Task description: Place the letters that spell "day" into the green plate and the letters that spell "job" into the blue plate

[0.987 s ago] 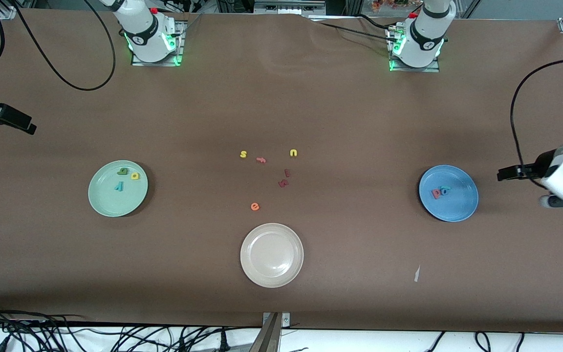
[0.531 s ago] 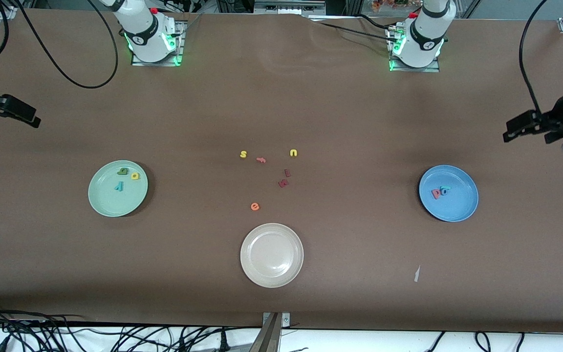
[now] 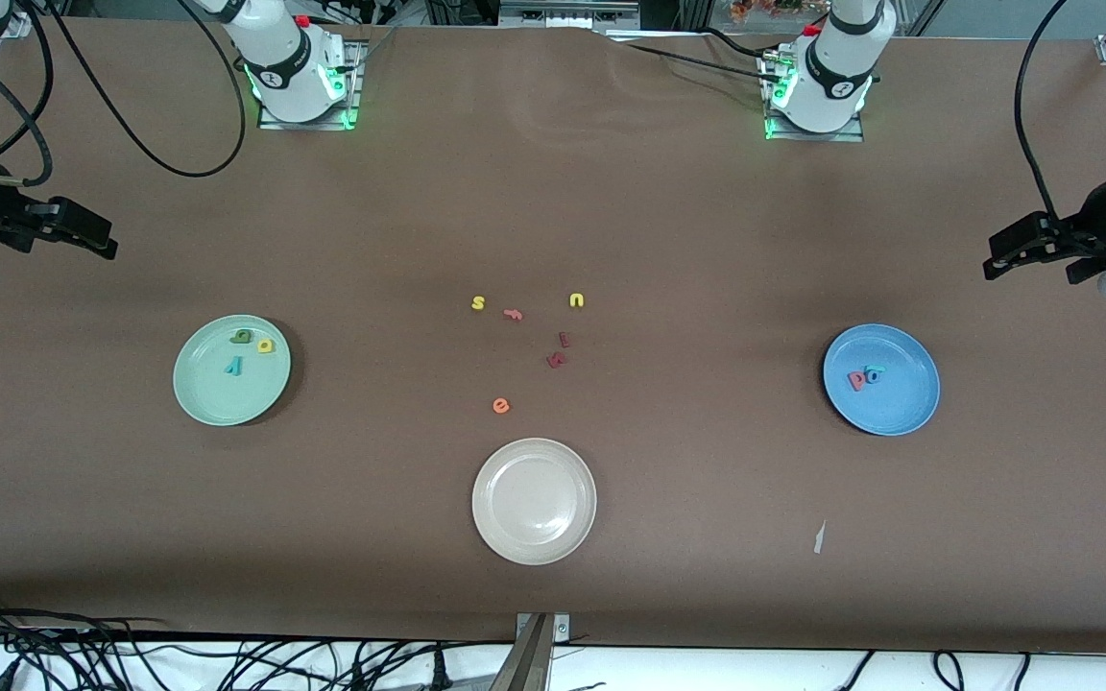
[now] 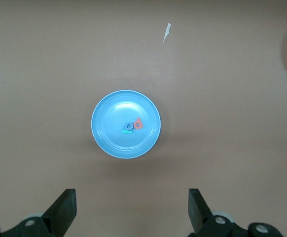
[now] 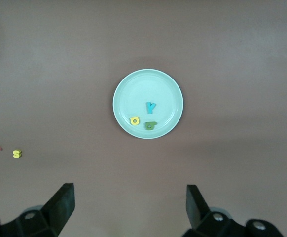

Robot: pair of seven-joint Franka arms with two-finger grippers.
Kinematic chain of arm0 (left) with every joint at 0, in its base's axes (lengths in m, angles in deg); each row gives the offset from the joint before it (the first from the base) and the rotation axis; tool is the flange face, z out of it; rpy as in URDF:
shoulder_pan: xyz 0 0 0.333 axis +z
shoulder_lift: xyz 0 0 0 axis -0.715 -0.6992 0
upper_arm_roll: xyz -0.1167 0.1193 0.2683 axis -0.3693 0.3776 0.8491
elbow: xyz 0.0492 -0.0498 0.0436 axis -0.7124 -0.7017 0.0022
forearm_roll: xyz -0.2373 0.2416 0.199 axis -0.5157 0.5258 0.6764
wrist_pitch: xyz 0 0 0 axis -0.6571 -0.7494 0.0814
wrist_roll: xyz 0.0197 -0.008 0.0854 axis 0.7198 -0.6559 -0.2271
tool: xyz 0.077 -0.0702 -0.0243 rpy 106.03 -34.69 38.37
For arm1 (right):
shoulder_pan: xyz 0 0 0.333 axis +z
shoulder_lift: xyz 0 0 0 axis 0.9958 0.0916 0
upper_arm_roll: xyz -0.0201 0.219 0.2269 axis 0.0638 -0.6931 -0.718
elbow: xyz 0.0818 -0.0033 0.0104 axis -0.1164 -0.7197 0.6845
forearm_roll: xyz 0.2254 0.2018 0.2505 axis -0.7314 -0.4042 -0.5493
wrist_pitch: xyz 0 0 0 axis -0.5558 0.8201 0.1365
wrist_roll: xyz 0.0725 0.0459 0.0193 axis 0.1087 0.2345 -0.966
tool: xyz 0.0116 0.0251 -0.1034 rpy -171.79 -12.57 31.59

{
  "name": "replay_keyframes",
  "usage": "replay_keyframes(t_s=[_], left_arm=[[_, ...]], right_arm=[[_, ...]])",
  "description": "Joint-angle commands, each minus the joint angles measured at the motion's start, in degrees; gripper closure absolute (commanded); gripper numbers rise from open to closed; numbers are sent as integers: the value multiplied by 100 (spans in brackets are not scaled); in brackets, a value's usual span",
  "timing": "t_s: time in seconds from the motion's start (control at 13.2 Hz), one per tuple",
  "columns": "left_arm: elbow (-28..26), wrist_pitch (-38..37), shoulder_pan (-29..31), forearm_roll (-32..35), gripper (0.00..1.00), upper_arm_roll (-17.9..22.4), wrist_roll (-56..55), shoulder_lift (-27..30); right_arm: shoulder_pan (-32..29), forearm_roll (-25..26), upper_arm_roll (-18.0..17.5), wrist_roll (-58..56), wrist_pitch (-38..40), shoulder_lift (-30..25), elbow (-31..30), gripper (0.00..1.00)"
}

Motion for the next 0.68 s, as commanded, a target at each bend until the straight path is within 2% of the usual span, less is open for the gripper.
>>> replay_keyframes(t_s=[0.0,0.38,0.61], left_arm=[[-69,80,56,-59,0,20,63,20],[-60,80,100,-59,0,20,107,-7],[-69,71,144,-59,0,20,571,-7]], right_arm=[[-36,-59,12,-202,41,82,264,0],[-27,-42,12,-185,41,100,274,0],[-10,-51,3,-194,41,100,274,0]])
